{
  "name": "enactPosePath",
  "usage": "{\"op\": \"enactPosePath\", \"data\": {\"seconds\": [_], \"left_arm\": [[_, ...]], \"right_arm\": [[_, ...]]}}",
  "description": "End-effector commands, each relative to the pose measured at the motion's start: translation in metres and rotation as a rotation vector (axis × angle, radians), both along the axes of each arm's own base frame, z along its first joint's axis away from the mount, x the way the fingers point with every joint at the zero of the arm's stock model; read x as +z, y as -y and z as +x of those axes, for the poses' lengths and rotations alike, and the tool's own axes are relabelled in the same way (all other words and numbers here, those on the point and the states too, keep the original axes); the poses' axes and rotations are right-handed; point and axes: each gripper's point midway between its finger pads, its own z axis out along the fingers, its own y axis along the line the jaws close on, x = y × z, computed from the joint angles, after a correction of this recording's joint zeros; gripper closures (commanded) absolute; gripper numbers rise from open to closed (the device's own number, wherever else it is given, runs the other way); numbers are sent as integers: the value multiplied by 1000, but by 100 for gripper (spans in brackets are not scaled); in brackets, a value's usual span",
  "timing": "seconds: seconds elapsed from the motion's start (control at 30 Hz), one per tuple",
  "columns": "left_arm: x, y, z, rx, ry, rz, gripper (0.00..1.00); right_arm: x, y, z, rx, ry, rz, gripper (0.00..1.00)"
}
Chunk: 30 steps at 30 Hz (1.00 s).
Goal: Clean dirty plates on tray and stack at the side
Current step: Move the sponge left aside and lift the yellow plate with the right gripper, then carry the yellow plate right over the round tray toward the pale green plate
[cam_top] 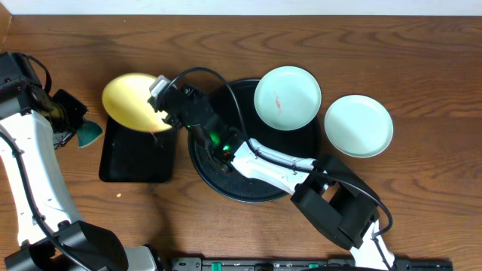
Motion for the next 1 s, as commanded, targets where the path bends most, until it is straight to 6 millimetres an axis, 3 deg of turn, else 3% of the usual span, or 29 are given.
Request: {"op": "enactPosePath", "data": {"seconds": [0.0,0.3,0.43,0.57,0.7,0.87,0.97], "left_arm": [[2,-3,1,-10,0,13,93],[2,-3,1,-10,-1,13,93],[2,-3,1,-10,-1,13,93],[2,-3,1,-10,-2,13,92],[2,-3,1,-11,-2,12,93],[-2,-2,-1,-11,-10,7,93],[-3,-2,-2,-10,-15,5,93]], "right_arm": [[28,12,12,-64,95,6,99],[59,18,14,-103,224,37,99],[58,28,20,-168,210,46,99],[55,45,31,-264,111,171,99],[46,49,34,-288,28,236,99],[52,89,51,-466,-32,365,99],[64,132,63,-646,-6,399,99]]}}
